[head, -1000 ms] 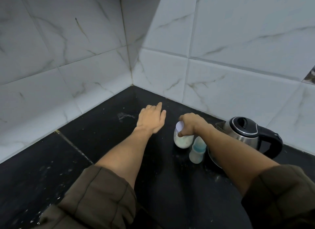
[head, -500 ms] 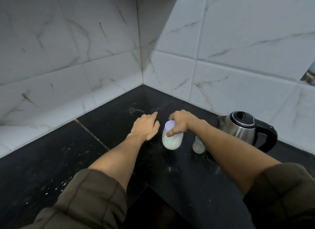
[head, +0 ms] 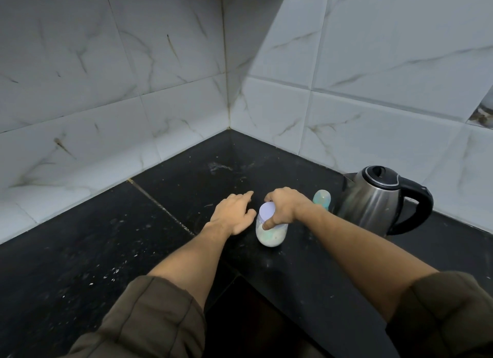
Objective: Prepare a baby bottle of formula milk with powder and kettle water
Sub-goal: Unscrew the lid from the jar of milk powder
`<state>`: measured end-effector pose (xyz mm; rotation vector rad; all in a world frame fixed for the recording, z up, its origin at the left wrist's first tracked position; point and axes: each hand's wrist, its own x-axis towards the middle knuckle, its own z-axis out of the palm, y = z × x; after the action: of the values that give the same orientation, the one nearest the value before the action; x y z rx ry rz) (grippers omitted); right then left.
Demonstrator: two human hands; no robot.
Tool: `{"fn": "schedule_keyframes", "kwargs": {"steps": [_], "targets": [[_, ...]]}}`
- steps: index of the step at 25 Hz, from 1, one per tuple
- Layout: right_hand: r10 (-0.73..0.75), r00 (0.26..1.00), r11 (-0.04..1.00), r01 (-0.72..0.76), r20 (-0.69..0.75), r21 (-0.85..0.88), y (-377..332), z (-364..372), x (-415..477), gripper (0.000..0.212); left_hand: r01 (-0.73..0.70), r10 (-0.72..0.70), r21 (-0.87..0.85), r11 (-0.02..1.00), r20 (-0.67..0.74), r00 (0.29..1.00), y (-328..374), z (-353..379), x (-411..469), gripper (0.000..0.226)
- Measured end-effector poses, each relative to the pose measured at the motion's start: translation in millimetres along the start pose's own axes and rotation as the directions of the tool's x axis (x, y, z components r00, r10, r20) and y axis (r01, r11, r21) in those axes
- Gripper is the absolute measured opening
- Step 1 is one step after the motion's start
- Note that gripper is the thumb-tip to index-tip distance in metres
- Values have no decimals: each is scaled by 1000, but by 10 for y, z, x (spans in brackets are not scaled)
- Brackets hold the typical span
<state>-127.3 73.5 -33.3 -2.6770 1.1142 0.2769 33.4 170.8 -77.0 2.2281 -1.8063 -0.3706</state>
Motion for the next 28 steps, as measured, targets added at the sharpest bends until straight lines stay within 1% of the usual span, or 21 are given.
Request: {"fn": "schedule_keyframes", "kwargs": {"steps": [4,7,10,13,15,18,22,24,26,28], "targets": [[22,1000,999,-22,-21,-23,46,116,-27,73,-13,18,-69,998,71,997,-22,84,-69,84],[41,999,999,-40,-32,23,81,189,-31,76,-5,16,-73,997,141,990,-38,212,-104,101],[38,999,998,-38,0,56,99,168,-36,85,2,11,-70,998,173,985,-5,334,-118,113],[41,999,998,-42,13,51,113,140,-69,92,9,13,-158,987,140,990,71,409,-82,108],[58,998,998,-58,8,25,123,150,-91,87,24,1,-216,976,113,994,116,450,-46,103],[92,996,996,-92,-7,-16,132,187,-111,79,52,-27,-279,959,91,995,161,514,4,105],[111,994,994,-111,-24,-1,126,190,-128,73,114,-86,-390,914,89,992,175,601,69,104],[107,994,994,-107,-24,20,127,192,-121,72,116,-96,-433,894,70,993,150,655,82,97],[96,995,994,-95,-13,59,134,169,-125,73,90,-74,-470,878,52,996,136,683,82,89],[58,998,997,-59,21,51,142,128,-132,73,63,-45,-483,873,48,998,130,706,84,82]]}}
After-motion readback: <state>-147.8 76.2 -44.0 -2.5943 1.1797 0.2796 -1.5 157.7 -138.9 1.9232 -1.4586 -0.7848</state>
